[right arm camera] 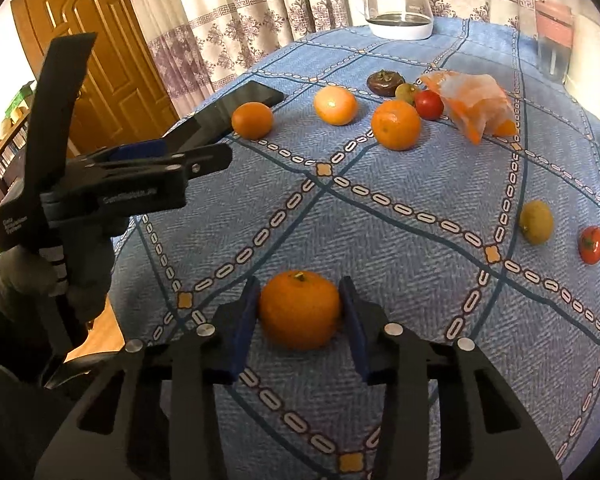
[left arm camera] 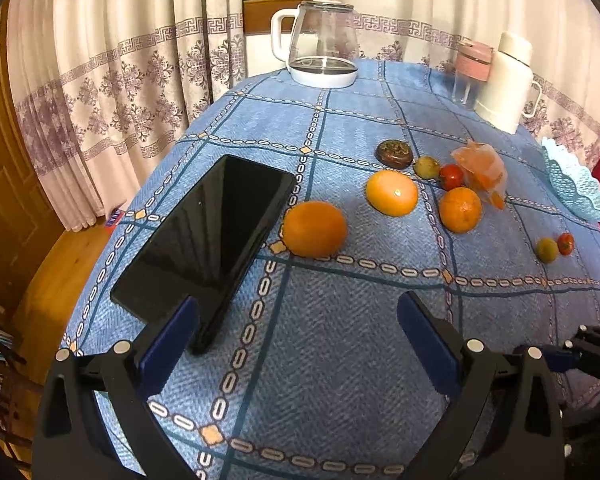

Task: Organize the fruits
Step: 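Grasp a tangerine with the right tool while the left tool grasps an orange, then carry the tangerine into the blue lace basket and open the right tool, then lower the held orange into the basket and open the left tool, then withdraw both tools from the basket back over the table fruits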

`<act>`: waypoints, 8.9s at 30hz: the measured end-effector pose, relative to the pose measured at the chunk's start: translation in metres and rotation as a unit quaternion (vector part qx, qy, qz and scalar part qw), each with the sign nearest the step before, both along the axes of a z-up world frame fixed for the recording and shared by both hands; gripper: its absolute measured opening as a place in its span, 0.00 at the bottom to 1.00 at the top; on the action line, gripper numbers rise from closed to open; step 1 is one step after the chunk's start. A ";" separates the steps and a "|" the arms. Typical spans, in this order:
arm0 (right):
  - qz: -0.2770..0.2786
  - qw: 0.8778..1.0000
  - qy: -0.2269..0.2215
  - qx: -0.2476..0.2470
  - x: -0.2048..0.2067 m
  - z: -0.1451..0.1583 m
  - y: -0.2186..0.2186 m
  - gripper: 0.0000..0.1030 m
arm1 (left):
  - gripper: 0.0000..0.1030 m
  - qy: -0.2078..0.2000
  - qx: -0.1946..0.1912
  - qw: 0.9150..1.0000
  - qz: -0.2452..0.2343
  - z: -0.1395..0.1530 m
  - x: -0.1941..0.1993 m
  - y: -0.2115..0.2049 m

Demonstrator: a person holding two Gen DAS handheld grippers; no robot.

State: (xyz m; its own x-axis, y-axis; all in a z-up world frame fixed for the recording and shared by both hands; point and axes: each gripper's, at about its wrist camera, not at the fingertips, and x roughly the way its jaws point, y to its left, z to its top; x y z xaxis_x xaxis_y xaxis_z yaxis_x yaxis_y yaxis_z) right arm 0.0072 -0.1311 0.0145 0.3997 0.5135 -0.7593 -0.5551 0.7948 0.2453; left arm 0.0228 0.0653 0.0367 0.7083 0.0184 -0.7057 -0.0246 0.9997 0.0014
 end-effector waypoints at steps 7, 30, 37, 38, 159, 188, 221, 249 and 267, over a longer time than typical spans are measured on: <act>-0.015 1.000 -0.006 0.009 -0.003 0.001 -0.008 0.41 | 0.86 0.006 -0.005 1.000 -0.001 0.005 0.022 -0.002; -0.031 0.999 -0.003 0.029 -0.005 0.001 -0.023 0.41 | 0.45 0.036 -0.013 0.999 0.009 -0.007 0.072 -0.001; -0.037 0.999 -0.004 0.034 -0.005 0.002 -0.024 0.41 | 0.42 0.034 -0.021 0.999 -0.011 -0.008 0.062 -0.010; -0.039 0.999 -0.004 0.034 -0.005 0.002 -0.025 0.41 | 0.42 0.033 -0.022 0.999 -0.015 -0.008 0.061 -0.012; -0.526 0.830 -0.167 0.083 0.062 0.048 -0.351 0.70 | 0.74 -0.007 -0.027 0.957 -0.287 0.056 0.172 -0.366; -0.510 0.840 -0.177 0.044 0.070 0.044 -0.337 0.82 | 0.88 -0.051 0.012 0.972 -0.230 0.070 0.147 -0.320; -0.437 0.890 -0.126 0.037 0.057 0.029 -0.226 0.82 | 0.88 -0.054 -0.004 0.989 -0.136 0.072 0.128 -0.188; -0.421 0.901 -0.103 0.018 0.060 0.019 -0.198 0.82 | 0.88 0.015 0.005 0.999 -0.036 0.004 0.106 -0.044; -0.414 0.906 -0.085 0.021 0.058 0.017 -0.193 0.82 | 0.44 0.018 -0.037 0.995 -0.089 -0.007 0.113 -0.050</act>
State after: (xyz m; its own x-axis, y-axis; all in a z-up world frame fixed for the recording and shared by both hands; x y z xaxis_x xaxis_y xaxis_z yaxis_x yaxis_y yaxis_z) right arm 0.0651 -0.3241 0.0315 0.7700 0.0110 -0.6380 0.1949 0.9480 0.2516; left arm 0.1354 0.0149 0.0293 0.6703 -0.1571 -0.7253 0.1507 0.9858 -0.0742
